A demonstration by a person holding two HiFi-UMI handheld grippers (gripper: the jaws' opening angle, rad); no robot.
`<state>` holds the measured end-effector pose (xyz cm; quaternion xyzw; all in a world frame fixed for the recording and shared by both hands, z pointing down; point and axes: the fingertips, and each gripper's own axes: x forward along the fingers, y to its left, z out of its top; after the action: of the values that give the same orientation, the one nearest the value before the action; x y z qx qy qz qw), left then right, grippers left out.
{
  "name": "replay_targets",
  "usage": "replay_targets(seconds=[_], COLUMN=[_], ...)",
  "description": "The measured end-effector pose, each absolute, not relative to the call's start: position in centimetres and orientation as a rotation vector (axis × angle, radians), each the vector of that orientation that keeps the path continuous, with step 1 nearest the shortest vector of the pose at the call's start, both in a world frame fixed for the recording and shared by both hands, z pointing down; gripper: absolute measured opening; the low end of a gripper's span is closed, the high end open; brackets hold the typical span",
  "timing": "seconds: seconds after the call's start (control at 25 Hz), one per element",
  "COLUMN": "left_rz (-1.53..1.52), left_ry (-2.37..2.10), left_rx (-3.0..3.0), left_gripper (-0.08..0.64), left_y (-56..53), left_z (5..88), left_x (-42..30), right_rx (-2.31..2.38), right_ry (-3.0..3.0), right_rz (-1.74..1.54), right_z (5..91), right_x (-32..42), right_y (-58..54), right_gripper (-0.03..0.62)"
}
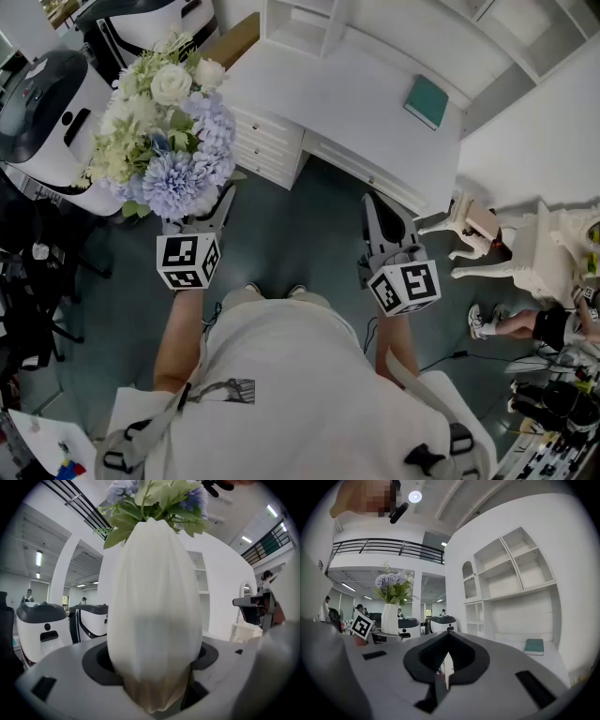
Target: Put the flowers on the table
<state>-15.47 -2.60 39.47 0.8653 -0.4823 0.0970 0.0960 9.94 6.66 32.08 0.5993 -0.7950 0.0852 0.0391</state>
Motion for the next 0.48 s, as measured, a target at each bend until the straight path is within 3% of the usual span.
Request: replay_targets(seconds=[0.48], left_rz=[0.302], left_ry=[-1.455], left_rx=[2.526], left_gripper=[0.377], left_y=[-2.06], left_z=[39.78], left_x=[-15.7], right_rx=[1.776], right_ry=[-2.524], right_rz=[0.368], right_z=[32.84], right_x=[9.91], right_y=[6.54], right_gripper=[0.009])
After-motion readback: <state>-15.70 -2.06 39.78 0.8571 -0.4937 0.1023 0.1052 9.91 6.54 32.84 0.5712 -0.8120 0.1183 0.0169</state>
